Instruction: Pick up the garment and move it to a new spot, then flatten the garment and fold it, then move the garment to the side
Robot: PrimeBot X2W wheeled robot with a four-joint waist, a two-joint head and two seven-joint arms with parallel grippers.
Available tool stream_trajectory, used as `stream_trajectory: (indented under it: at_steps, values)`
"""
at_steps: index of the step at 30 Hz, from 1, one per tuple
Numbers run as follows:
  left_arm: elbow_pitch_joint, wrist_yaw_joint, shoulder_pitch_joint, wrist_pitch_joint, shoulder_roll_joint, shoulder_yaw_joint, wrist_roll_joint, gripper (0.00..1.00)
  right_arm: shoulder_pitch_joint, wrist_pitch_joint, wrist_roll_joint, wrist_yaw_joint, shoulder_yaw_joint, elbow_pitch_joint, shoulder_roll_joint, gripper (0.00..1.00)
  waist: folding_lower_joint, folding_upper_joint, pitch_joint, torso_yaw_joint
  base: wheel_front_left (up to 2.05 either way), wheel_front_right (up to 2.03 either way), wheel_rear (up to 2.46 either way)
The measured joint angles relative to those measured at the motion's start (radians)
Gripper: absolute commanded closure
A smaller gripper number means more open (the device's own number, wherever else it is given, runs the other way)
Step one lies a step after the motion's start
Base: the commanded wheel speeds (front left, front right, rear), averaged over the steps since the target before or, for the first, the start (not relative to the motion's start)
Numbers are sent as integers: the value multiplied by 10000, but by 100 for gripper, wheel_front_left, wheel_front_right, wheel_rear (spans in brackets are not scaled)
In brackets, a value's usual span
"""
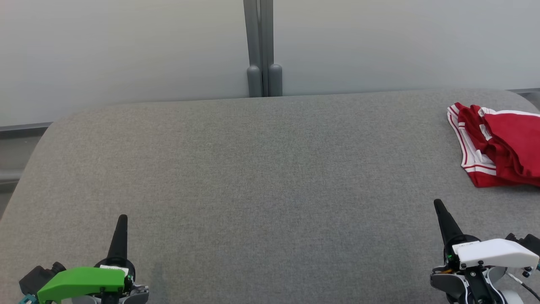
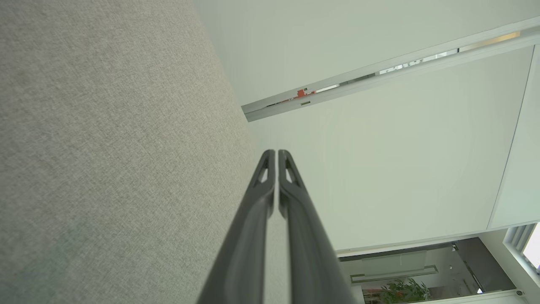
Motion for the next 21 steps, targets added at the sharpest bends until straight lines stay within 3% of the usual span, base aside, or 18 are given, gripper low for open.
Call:
stream_trajectory:
  at_steps: [21]
  values:
    - [132, -159, -516, 520, -10, 380, -1793, 100, -504, 502, 1751, 0, -282, 268, 40, 100, 0, 0, 263, -36, 0, 0, 0]
